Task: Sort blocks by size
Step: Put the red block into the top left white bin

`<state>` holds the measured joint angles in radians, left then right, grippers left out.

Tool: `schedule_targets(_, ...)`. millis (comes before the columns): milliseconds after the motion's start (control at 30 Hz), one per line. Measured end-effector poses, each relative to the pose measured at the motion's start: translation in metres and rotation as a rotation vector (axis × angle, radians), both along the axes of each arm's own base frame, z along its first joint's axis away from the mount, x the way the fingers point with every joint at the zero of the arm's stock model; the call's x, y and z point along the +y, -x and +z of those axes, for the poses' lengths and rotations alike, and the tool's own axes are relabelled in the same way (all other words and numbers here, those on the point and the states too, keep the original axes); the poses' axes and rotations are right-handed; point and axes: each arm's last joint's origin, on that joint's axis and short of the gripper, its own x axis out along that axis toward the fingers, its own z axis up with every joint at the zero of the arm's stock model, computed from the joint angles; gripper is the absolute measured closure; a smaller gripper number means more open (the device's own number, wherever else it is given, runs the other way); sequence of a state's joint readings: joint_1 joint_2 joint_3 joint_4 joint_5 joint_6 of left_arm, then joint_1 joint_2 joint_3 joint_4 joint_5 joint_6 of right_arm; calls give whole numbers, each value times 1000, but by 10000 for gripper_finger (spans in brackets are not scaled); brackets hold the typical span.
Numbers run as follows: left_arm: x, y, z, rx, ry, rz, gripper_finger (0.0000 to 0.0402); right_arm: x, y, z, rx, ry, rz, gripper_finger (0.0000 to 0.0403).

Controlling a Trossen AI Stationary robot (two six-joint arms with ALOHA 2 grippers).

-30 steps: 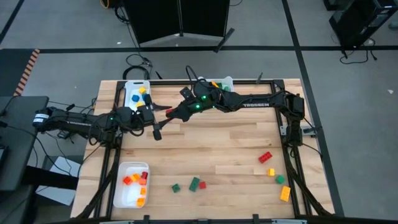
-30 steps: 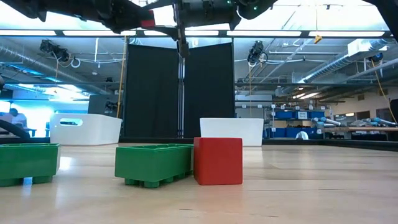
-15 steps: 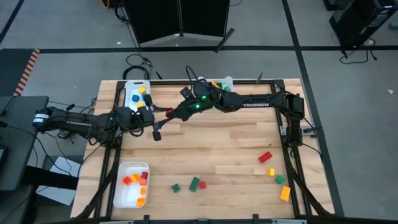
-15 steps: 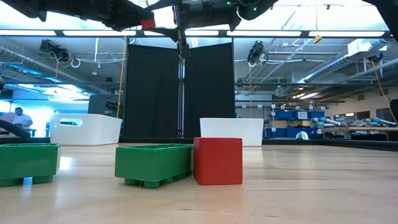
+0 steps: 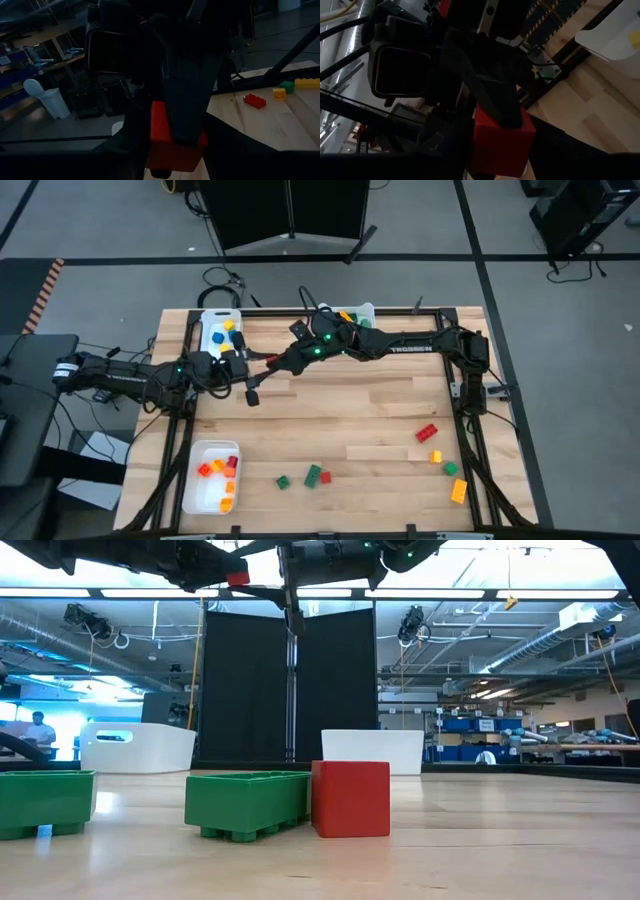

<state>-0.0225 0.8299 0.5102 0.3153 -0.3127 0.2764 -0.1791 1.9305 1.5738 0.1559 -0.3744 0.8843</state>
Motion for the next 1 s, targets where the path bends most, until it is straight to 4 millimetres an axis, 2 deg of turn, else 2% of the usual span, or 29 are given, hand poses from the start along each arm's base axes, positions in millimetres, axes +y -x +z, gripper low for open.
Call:
schedule_targets(167,0,0,0,-1,0,-4,244,0,0,0,-4,9,18,204)
schedule_targets(333,0,0,0,4,0,-3,243,0,0,1,-10,17,23,163)
schedule_targets(467,1,3,0,12,6,47,242,-9,2,1,-9,-11,62,131)
schedule_targets(633,5,18,2,20,39,166,242,-24,7,1,16,-73,69,110)
schedule_targets(767,8,33,3,25,85,260,242,-30,13,-5,111,-91,53,103)
schedule_targets(1000,15,59,-5,39,212,517,241,-33,43,1,353,42,-94,102)
